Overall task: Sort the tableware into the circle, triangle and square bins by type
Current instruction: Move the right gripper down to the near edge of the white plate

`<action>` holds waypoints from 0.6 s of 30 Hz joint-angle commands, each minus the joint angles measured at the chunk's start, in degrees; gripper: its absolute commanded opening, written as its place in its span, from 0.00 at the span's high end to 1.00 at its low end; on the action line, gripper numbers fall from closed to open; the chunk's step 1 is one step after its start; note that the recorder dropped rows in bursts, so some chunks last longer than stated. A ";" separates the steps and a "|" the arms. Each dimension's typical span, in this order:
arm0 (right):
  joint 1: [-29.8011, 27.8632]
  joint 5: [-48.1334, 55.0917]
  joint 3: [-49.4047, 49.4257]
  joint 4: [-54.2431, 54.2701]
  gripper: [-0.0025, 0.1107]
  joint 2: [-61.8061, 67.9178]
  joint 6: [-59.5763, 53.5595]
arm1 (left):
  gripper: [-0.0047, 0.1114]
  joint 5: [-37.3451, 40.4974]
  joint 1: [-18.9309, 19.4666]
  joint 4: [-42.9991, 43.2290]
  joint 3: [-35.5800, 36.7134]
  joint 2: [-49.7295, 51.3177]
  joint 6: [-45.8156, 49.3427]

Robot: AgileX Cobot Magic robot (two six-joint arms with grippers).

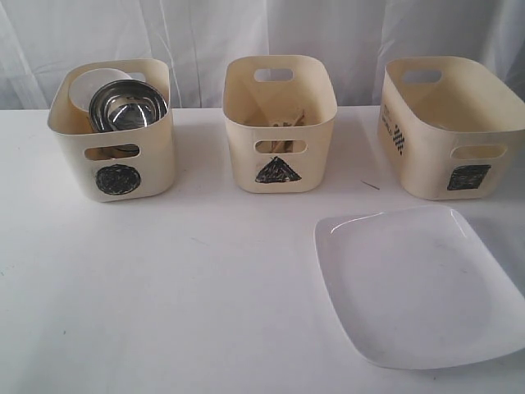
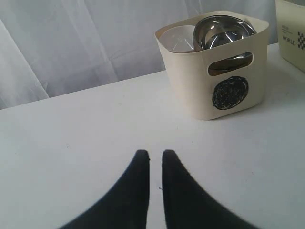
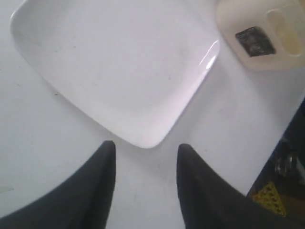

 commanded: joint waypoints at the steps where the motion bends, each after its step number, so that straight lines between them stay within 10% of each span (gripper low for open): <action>1: 4.52 -0.34 0.15 -3.99 0.63 8.08 9.29 | 0.81 0.23 0.22 -0.17 0.25 -0.41 0.10; 18: 37.01 5.19 -1.97 -20.14 0.52 17.80 49.19 | 0.81 0.23 0.22 -0.17 0.25 -0.41 0.10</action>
